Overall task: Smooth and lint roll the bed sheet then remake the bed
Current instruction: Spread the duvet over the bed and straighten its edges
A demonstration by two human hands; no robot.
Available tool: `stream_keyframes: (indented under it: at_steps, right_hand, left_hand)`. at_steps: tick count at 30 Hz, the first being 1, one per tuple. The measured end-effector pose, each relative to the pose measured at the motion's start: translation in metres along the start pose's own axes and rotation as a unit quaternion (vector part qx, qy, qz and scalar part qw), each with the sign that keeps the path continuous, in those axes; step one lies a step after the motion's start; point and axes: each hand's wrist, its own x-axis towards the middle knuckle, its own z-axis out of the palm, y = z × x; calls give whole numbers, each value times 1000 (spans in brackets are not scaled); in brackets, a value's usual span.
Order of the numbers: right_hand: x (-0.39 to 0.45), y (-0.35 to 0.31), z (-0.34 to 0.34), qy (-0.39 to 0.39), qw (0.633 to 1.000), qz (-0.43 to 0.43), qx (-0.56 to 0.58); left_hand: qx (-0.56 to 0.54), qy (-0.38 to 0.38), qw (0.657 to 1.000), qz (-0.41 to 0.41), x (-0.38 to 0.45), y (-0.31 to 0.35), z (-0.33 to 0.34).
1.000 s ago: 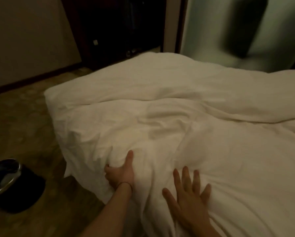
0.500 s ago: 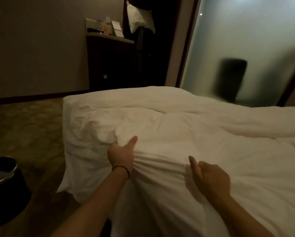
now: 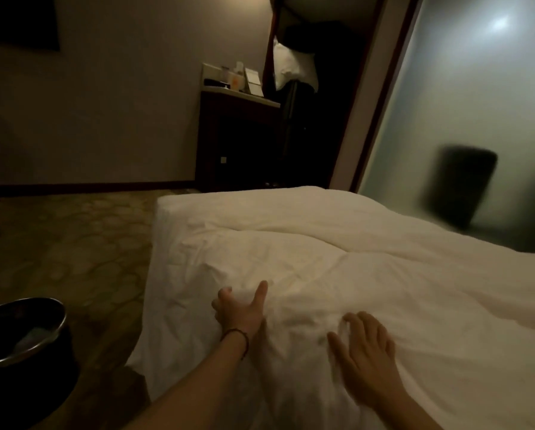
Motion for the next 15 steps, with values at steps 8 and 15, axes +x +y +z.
stream_keyframes:
  at_steps: [8,15]
  right_hand:
    - [192,-89,60,-96,990,-99,15]
    - [390,-124,102,-89,980,-178,6]
  left_hand:
    - [149,1,987,56,202,45,0]
    - [138,144,979,-41,347,56,-2]
